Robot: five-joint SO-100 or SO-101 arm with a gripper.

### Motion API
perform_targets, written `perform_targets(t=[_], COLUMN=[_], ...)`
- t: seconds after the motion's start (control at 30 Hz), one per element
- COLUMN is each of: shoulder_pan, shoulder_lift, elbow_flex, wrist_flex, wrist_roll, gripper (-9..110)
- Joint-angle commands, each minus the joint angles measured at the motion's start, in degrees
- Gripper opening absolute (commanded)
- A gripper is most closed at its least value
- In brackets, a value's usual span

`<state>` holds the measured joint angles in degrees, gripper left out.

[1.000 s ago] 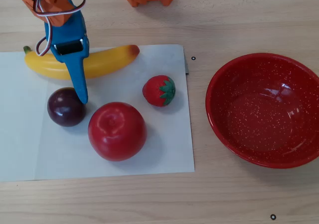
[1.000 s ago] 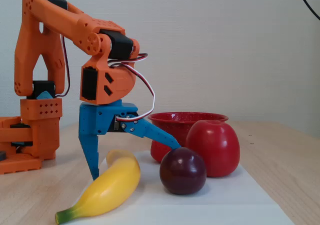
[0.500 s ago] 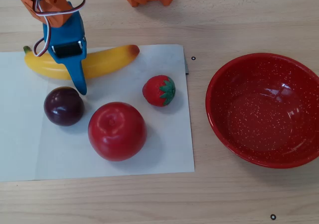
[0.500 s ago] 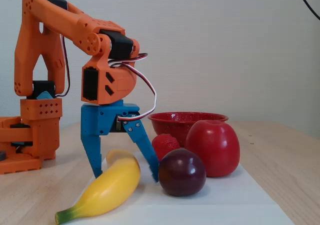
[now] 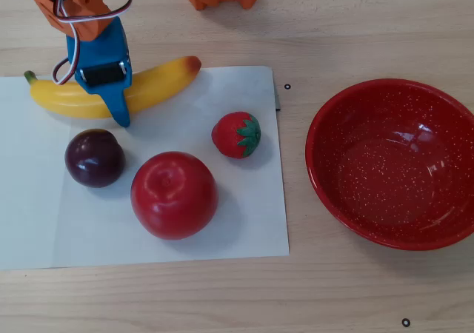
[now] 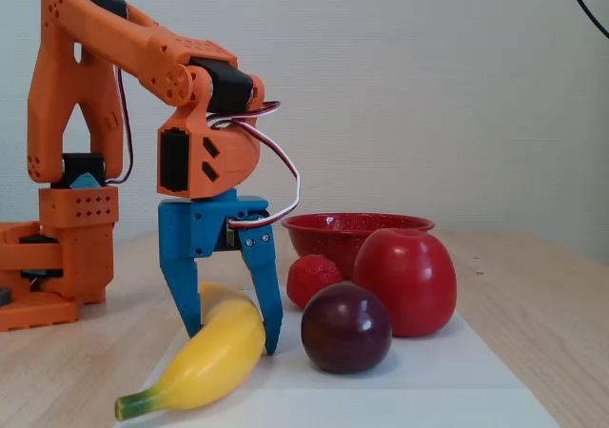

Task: Grasp the banana and put it in the red bowl

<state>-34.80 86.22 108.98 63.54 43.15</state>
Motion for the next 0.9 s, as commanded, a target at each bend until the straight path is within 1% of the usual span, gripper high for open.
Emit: perform_targets(t=[0.0, 0.53, 0.87], shoulder_pan=[-0.79, 3.78, 12.13], shoulder_lift=[6.5, 6.68, 7.47], elbow_flex=[-2.81, -34.8, -49.92], wrist_flex=[4.39, 34.72, 45.88], wrist_roll=[-0.53, -10.46, -17.75], gripper=[0, 0, 0])
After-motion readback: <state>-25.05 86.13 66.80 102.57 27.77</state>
